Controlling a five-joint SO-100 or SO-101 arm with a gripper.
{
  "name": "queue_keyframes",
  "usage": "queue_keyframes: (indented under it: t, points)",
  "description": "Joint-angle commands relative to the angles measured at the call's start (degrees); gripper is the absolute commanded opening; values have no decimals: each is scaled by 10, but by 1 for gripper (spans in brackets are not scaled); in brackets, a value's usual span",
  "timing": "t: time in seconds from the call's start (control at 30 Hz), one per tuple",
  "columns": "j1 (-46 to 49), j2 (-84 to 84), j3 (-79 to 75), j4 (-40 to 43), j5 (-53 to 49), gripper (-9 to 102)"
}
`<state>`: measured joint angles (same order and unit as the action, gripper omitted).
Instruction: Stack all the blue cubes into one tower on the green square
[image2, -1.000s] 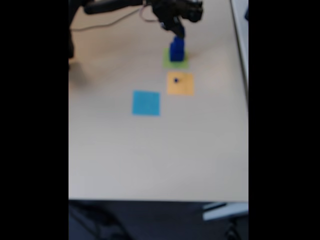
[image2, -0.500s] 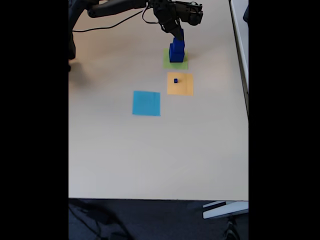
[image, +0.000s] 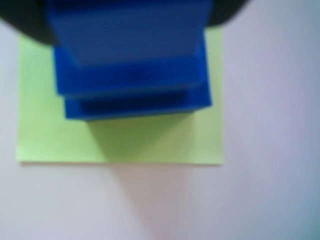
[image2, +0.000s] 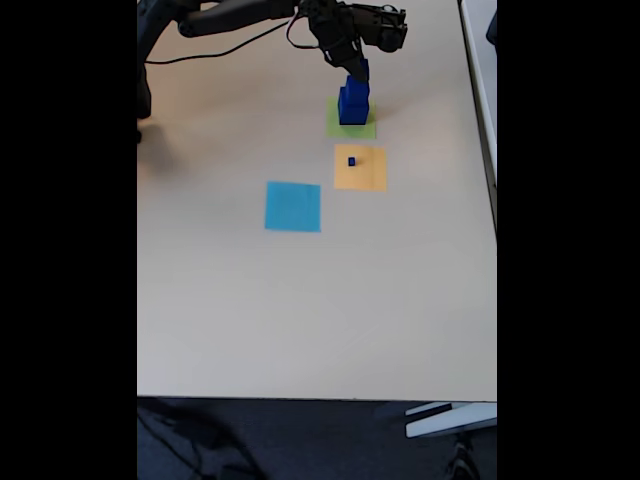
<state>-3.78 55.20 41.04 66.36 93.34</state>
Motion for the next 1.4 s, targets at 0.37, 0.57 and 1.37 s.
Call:
queue_keyframes:
  t: [0.37, 0.57, 1.37]
  points:
    - [-4, 0, -52, 0, -9, 0]
    - [-6, -2, -52, 0, -5, 0]
    - [-5, 12, -24, 11, 2, 0]
